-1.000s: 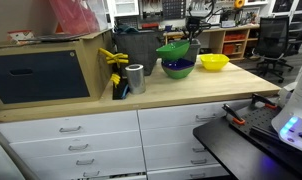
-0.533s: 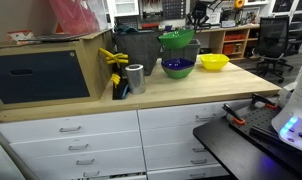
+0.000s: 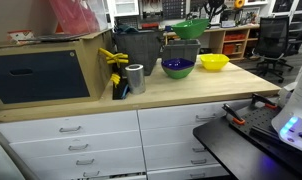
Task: Unstack the bowls
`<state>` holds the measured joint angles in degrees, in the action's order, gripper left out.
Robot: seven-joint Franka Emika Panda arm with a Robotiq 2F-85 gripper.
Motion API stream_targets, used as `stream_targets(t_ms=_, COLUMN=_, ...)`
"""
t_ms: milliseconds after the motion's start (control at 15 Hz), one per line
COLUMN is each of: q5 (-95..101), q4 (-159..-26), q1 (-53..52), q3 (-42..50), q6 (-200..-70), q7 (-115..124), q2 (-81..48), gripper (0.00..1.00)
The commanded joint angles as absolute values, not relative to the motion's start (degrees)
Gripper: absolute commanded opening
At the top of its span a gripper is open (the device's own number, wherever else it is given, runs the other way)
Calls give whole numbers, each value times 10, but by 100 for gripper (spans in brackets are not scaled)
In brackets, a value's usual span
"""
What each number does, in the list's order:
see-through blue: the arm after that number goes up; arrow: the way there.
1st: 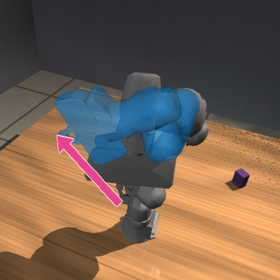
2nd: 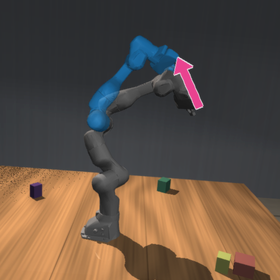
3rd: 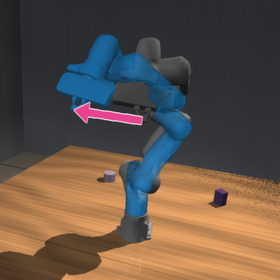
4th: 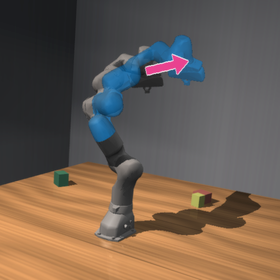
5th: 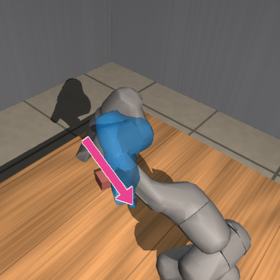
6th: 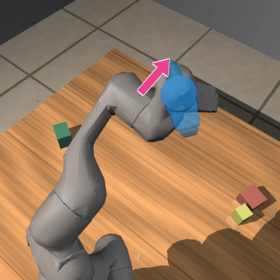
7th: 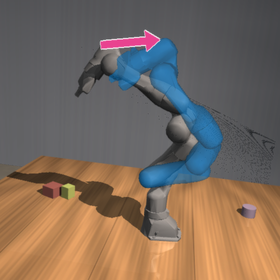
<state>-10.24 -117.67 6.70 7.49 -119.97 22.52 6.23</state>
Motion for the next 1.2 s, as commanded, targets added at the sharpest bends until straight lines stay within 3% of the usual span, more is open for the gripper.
stream_targets(t_ms=0, q5=-107, q4=-1238, q1=87, q3=87, q6=-1195, q7=208, q2=126, gripper=1)
stream_targets(t_ms=600, q5=-65, q4=-1359, q1=157, q3=119, q6=-1201, q7=204, q2=228, gripper=1)
stream_targets(t_ms=1133, q5=27, q4=-1457, q1=237, q3=150, q6=-1245, q7=209, q2=236, gripper=1)
